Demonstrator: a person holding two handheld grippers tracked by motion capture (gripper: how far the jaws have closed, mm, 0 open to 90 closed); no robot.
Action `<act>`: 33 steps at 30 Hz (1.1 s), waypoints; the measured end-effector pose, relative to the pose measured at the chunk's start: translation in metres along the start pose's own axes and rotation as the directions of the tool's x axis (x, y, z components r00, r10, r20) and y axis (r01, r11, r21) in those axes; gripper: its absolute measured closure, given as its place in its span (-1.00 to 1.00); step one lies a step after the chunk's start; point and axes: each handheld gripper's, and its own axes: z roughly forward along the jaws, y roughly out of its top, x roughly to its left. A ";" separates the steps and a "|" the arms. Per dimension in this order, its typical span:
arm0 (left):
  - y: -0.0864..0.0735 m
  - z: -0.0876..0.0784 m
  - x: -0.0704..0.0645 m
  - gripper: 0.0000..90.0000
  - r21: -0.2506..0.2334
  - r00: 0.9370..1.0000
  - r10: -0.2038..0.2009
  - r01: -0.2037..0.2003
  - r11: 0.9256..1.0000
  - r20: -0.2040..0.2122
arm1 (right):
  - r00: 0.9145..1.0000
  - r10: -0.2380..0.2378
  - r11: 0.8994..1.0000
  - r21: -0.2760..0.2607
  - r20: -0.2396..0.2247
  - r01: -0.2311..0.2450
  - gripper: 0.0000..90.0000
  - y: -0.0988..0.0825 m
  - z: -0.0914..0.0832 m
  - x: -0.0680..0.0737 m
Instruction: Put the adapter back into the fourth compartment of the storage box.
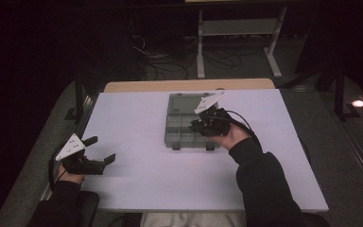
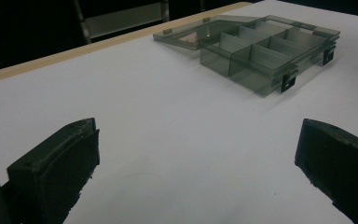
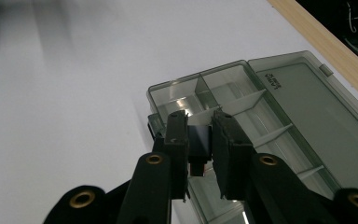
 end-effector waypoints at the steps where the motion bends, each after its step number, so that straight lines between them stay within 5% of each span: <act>1: 0.000 0.000 0.000 -1.00 0.000 1.000 0.000 0.000 1.000 0.000 | 1.000 0.000 1.000 0.000 0.000 0.000 0.67 0.000 0.000 0.000; 33: 0.000 0.000 0.000 -1.00 -0.003 1.000 0.000 0.000 1.000 -0.003 | 0.988 0.118 0.993 -0.005 0.101 -0.118 0.67 -0.024 -0.009 -0.040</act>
